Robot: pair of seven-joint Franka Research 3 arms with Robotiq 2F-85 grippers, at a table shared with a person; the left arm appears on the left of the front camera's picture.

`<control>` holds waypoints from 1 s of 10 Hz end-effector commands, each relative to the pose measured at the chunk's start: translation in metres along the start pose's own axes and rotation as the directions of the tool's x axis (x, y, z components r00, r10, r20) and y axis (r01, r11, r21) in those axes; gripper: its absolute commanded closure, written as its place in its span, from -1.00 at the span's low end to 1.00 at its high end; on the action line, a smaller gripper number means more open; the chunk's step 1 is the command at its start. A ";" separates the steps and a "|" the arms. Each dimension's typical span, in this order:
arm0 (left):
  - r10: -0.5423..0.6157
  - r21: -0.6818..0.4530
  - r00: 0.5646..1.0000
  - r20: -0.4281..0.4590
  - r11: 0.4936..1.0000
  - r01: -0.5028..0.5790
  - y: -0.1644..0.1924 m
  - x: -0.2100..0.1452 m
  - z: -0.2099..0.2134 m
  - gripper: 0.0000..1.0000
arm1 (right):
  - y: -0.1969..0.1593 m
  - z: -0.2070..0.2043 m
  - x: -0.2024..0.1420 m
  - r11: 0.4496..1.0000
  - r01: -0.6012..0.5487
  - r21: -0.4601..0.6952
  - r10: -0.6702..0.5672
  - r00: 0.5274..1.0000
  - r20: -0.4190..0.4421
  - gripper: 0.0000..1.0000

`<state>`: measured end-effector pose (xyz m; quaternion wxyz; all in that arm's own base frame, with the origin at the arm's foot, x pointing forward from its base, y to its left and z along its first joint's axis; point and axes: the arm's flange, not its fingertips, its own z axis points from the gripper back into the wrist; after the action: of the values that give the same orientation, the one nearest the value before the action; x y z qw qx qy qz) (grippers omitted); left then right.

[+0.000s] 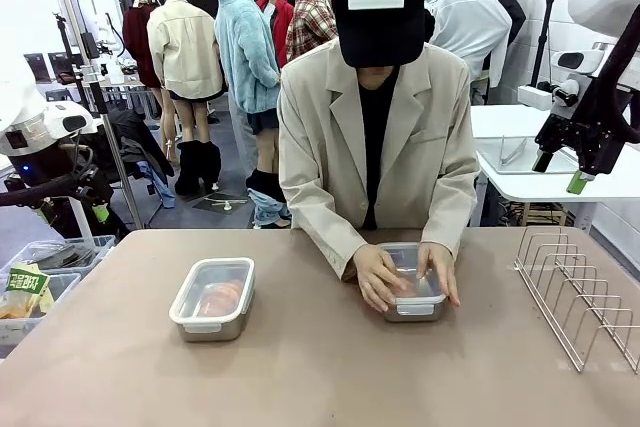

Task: Place the bread in airtight containers.
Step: Release when the human grabs the Airtight Container lid.

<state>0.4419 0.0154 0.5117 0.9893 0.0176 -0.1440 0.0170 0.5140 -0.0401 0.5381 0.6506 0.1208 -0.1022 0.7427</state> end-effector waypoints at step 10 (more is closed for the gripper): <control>0.000 0.001 1.000 0.011 1.000 0.000 0.000 0.001 0.001 -1.00 | -0.001 0.001 0.000 1.000 -0.002 0.000 0.002 1.000 -0.004 -1.00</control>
<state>0.4419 0.0154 0.5117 0.9893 0.0176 -0.1440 0.0170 0.5140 -0.0401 0.5381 0.6506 0.1208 -0.1022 0.7427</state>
